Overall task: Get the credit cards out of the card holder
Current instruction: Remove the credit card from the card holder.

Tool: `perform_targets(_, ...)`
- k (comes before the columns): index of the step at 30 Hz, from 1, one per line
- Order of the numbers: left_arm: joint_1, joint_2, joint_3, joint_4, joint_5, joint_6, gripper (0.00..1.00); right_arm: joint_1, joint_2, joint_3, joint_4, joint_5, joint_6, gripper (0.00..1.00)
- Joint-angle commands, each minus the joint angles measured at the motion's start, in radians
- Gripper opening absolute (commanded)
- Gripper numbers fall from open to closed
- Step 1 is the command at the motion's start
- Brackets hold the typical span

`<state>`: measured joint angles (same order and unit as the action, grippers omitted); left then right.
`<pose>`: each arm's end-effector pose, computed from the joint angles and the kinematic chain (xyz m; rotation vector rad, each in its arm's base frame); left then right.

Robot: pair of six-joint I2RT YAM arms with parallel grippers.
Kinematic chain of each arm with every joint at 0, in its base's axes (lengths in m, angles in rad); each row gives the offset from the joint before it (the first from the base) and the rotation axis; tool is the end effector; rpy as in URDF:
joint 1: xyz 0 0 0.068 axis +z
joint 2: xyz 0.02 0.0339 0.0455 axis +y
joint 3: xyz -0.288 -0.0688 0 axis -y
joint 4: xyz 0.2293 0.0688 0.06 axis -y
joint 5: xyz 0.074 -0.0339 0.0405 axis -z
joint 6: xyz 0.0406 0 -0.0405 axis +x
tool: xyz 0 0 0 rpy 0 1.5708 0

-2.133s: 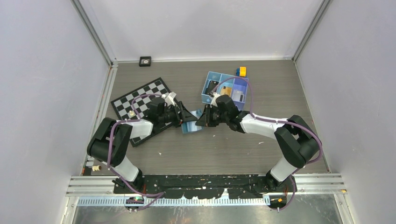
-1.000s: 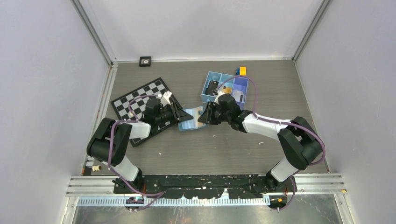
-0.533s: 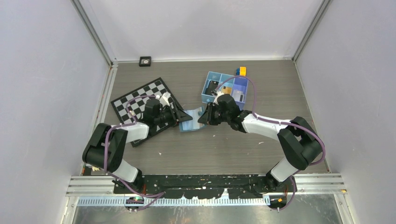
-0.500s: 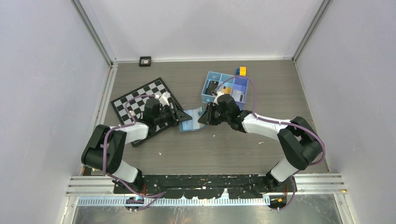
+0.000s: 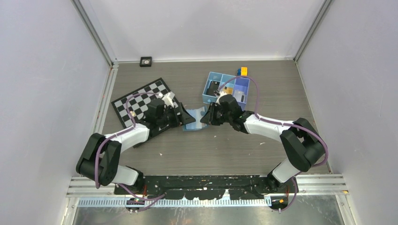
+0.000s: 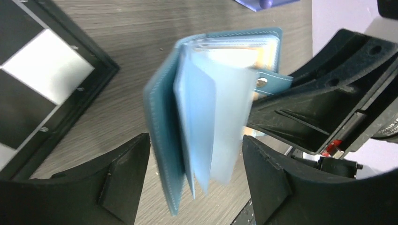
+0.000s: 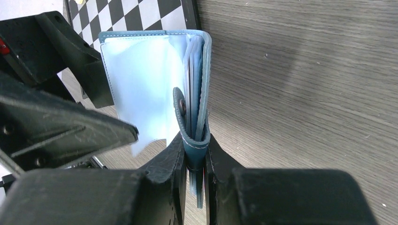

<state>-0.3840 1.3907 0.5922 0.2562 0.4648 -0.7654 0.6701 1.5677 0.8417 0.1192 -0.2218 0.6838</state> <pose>0.2397 -0.1165 0.2175 -0.1315 2.2735 -1.1416 0.2482 0.2081 0.2294 -0.1203 2.3412 0.9701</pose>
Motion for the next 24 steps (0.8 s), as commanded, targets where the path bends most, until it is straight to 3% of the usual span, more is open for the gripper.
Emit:
perform_targets(1,-0.045,0.015,0.066,-0.018,0.0,0.062,0.75,-0.001,-0.035,0.014,0.055,-0.037,-0.009,0.08)
perform_targets(9,-0.072,0.074,0.13,-0.122,-0.044,0.106,0.78,0.0,-0.029,0.012,0.084,-0.079,-0.002,0.08)
perform_targets(13,-0.084,0.09,0.194,-0.299,-0.182,0.167,0.71,-0.001,-0.044,-0.004,0.113,-0.097,0.001,0.09)
perform_targets(20,-0.076,0.1,0.227,-0.389,-0.301,0.197,0.65,-0.001,-0.084,-0.029,0.124,-0.057,0.003,0.12)
perform_targets(24,-0.028,0.083,0.173,-0.292,-0.194,0.142,0.64,-0.004,-0.086,-0.012,0.035,0.038,-0.005,0.12)
